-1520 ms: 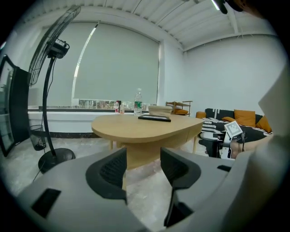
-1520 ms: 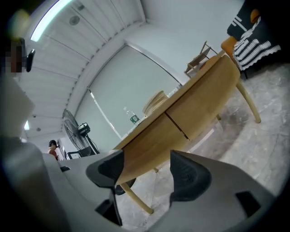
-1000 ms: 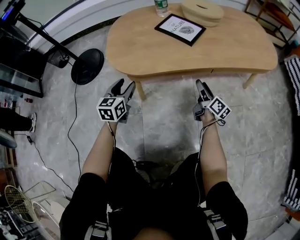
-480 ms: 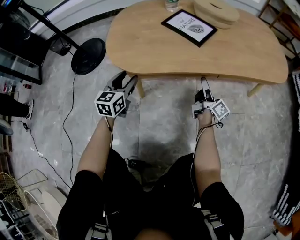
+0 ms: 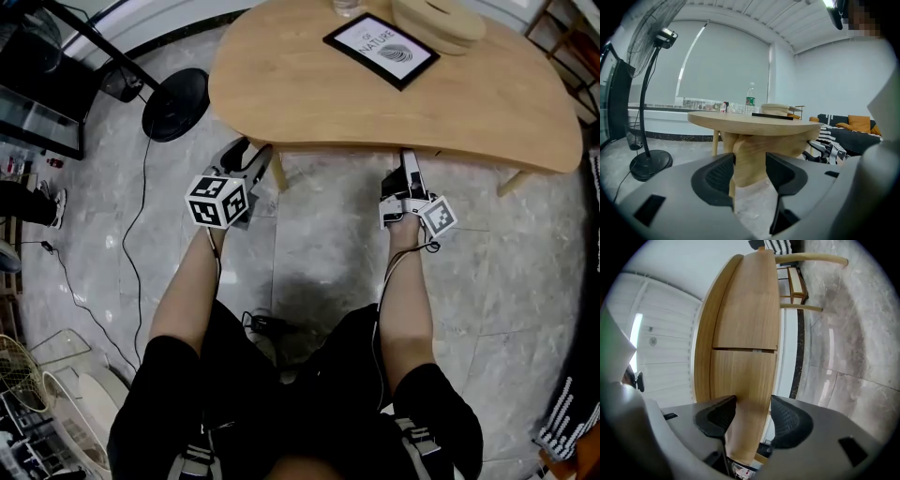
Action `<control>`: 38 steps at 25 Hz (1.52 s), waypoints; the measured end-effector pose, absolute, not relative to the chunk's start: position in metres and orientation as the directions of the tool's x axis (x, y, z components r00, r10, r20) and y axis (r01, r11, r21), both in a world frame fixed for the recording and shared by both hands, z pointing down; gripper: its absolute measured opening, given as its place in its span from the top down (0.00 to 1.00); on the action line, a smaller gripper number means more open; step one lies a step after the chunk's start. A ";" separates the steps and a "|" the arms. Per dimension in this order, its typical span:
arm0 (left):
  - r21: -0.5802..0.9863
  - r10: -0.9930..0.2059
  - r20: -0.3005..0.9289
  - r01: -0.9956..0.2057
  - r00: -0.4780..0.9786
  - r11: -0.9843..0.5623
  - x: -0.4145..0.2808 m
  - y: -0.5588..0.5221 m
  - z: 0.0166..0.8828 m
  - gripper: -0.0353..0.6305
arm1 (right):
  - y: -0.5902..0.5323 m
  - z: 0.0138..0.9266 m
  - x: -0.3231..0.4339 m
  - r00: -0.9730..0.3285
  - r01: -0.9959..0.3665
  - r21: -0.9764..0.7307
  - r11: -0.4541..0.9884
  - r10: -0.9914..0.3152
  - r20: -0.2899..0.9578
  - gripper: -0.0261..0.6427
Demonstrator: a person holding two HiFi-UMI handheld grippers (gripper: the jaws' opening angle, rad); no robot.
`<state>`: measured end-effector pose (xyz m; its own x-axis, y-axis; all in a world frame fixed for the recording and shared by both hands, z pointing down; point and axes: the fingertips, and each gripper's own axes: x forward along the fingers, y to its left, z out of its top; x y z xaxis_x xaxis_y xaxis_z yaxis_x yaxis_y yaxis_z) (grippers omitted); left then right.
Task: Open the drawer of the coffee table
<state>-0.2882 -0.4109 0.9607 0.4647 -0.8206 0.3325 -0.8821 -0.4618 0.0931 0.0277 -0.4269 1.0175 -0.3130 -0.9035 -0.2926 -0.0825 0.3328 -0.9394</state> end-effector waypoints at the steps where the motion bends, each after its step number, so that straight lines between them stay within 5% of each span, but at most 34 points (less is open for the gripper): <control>1: 0.104 -0.821 0.333 -0.883 0.465 -0.458 -0.288 -0.410 0.960 0.60 | -0.426 1.017 0.028 -0.312 -0.072 -0.939 0.337 -0.902 -0.300 0.62; 38: 0.104 -0.775 0.410 -0.868 0.482 -0.485 -0.295 -0.300 0.948 0.67 | -0.319 1.005 0.024 -0.472 -0.011 -0.958 0.287 -0.846 -0.248 0.63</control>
<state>-0.2953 -0.3003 0.9483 0.4817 -0.7745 0.4100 -0.8683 -0.4850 0.1041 0.0239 -0.3194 1.0053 -0.4724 -0.8458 -0.2481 -0.0106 0.2869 -0.9579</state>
